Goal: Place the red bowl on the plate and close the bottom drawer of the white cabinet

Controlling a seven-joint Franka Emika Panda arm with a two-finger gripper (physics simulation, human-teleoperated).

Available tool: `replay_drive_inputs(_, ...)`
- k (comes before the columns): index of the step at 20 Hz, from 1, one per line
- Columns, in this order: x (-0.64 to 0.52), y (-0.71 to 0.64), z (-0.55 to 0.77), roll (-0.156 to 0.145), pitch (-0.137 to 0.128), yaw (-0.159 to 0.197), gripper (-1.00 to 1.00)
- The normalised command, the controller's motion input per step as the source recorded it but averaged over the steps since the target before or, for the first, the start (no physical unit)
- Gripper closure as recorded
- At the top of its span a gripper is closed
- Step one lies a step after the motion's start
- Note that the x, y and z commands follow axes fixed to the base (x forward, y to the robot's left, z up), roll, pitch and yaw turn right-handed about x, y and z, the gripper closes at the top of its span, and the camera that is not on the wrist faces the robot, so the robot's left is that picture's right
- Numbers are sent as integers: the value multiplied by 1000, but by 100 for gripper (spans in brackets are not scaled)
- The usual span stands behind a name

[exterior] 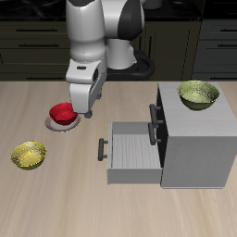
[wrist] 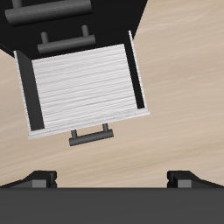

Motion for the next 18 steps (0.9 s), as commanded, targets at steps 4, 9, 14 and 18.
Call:
replay_drive_inputs(4,26,7,-57,14,-26,24,-100)
replay_drive_inputs(9,19,37,-83,7,-8,-5,-100)
replay_drive_inputs(14,0,61,-83,15,-18,0,-100)
replay_drive_inputs(18,-32,-19,-193,2,25,-11,-100)
